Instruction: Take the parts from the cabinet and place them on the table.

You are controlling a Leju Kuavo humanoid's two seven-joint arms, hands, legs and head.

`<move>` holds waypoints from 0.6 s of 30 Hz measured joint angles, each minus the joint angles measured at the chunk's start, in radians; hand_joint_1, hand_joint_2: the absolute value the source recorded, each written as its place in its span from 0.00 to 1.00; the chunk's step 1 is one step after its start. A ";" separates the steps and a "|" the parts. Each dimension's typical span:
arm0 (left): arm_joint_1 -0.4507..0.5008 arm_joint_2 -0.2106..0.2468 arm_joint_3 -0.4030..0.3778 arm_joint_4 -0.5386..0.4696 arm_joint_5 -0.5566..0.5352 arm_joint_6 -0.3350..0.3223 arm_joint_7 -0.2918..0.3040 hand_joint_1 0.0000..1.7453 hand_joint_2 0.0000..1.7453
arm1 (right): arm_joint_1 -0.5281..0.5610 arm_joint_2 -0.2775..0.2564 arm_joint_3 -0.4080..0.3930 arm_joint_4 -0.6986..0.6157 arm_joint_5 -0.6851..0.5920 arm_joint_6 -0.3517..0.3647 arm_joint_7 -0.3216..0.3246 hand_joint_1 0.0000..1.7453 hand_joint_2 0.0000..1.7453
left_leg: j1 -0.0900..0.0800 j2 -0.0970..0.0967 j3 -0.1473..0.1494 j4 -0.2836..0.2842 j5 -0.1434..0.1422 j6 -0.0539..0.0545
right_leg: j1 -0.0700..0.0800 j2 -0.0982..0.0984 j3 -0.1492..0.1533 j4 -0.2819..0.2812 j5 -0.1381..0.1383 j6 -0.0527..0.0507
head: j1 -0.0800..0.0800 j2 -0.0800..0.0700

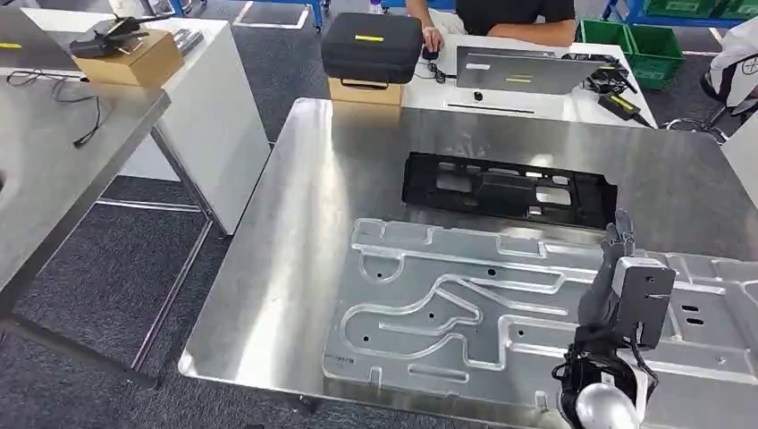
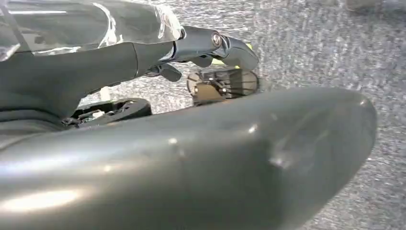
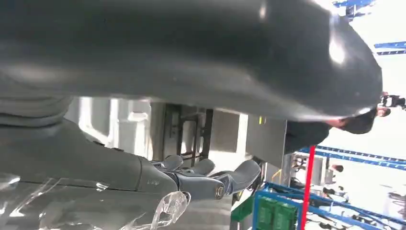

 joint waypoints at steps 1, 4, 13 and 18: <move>0.001 0.000 0.000 0.000 0.001 0.000 0.000 0.00 0.00 | 0.000 0.000 0.004 -0.003 0.013 0.000 0.004 0.00 0.00 | -0.003 -0.004 -0.015 0.005 0.008 0.000 | 0.003 0.000 0.017 0.003 0.026 -0.002 | 0.000 0.000; -0.001 -0.001 0.000 0.000 0.006 -0.001 0.000 0.00 0.00 | 0.000 0.003 0.008 -0.017 0.035 0.000 0.010 0.00 0.00 | -0.005 -0.028 -0.065 0.027 0.034 -0.006 | 0.006 0.027 0.168 -0.196 0.120 -0.015 | 0.000 0.000; 0.007 -0.002 0.000 0.000 0.011 -0.005 -0.005 0.00 0.00 | 0.000 0.009 0.025 -0.043 0.049 0.000 0.016 0.00 0.00 | 0.008 -0.013 -0.162 0.195 -0.086 -0.060 | -0.002 -0.005 0.209 -0.352 0.135 -0.060 | -0.010 0.000; 0.005 -0.002 0.000 0.000 0.011 -0.010 -0.013 0.00 0.00 | 0.000 0.013 0.031 -0.048 0.049 0.000 0.016 0.00 0.00 | 0.056 0.014 -0.115 0.341 -0.041 -0.107 | -0.016 -0.073 0.133 -0.350 0.191 -0.037 | -0.012 0.000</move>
